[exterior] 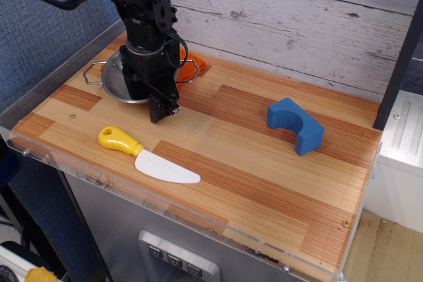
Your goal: Move the pan to the right of the yellow knife
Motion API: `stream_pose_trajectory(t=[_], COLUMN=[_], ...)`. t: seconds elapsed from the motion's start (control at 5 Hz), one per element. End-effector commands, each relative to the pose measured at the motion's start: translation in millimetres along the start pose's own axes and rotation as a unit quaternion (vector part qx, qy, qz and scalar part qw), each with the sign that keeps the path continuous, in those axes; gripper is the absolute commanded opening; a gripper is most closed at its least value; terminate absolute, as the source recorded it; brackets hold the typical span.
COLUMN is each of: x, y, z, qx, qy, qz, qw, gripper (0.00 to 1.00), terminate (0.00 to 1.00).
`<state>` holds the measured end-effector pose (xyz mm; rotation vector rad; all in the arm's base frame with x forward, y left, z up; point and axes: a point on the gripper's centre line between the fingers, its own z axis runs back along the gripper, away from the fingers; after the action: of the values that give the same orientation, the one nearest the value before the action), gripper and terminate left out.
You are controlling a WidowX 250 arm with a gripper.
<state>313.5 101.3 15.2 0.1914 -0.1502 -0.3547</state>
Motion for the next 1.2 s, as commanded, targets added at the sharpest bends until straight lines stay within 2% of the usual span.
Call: stream_pose_trajectory(t=[0.0,0.6,0.8,1.0], x=[18,36,48,54], y=[6,20,15,-2], z=[25,66,85,103], qx=[0.016,0.007,-0.002,-0.011], qy=[-0.034,-0.064,-0.087,-0.111], qz=[0.009,0.063,0.061,0.031], qw=[0.9993,0.9959,0.9944,0.9933], gripper=[0.0,0.0,0.0,0.0], terminate=[0.0,0.0,0.0,0.0])
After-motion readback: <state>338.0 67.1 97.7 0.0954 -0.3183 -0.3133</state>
